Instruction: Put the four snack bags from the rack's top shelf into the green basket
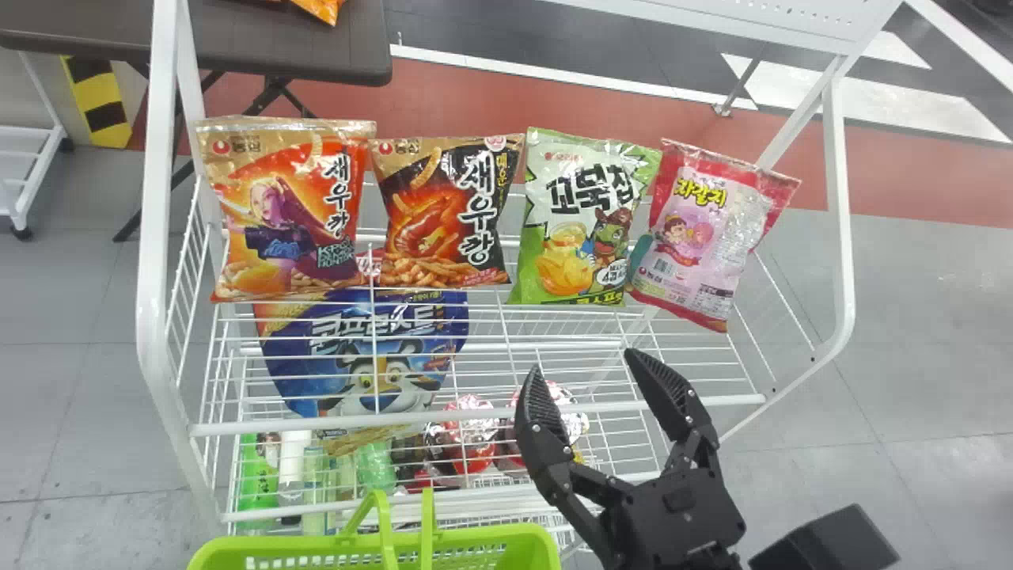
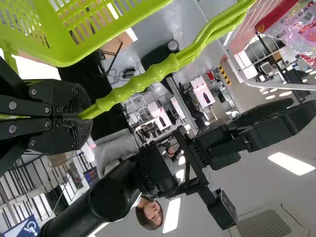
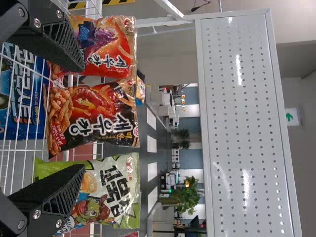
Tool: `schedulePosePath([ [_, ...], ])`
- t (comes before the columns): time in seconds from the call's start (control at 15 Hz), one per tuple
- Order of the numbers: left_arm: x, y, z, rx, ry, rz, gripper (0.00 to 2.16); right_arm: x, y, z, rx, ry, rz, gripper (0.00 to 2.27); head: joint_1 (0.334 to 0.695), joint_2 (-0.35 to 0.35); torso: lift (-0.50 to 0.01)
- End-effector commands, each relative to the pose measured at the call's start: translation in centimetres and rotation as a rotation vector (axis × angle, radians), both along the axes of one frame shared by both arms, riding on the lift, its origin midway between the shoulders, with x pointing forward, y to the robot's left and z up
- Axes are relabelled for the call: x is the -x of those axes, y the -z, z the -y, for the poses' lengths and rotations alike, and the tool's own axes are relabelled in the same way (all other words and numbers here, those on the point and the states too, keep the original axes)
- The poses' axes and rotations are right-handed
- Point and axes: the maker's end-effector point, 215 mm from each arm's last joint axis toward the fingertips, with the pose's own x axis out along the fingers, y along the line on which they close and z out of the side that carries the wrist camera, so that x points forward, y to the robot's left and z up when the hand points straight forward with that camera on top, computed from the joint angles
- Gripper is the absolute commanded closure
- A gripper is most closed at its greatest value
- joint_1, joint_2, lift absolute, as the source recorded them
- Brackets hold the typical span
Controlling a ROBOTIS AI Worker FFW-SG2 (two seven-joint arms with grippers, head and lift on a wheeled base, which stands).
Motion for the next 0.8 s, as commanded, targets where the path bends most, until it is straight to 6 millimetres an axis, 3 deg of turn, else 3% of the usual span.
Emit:
schedulePosePath([
  [0.0, -0.1, -0.1, 0.0, 0.004, -0.002, 0.008, 2.1, -0.1, 0.3, 0.0, -0.002, 0.002, -0.003, 0.14, 0.695, -0.35, 0.0],
  [0.2, -0.1, -0.1, -0.1, 0.002, 0.0, 0.015, 2.1, -3.2, 0.6, -0.6, -0.005, 0.006, 0.034, 0.14, 0.695, -0.35, 0.0],
  [0.33, -0.2, 0.0, 0.0, -0.002, 0.0, 0.019, 2.1, -7.7, 2.9, -2.3, 0.007, -0.011, -0.021, 0.14, 0.695, -0.35, 0.0],
  [0.6, 0.1, 0.0, -0.1, -0.01, 0.013, 0.026, 2.1, -15.0, 5.8, -9.4, -0.007, -0.128, -0.09, 0.14, 0.695, -0.35, 0.0],
  [0.67, 0.3, 0.1, -0.2, -0.013, 0.019, 0.027, 2.1, -16.0, 6.5, -11.1, -0.012, -0.159, -0.111, 0.14, 0.695, -0.332, 0.0],
  [0.73, 0.3, 0.0, -0.2, -0.014, 0.022, 0.028, 2.1, -17.2, 6.9, -13.2, -0.009, -0.201, -0.119, 0.14, 0.695, -0.245, 0.0],
])
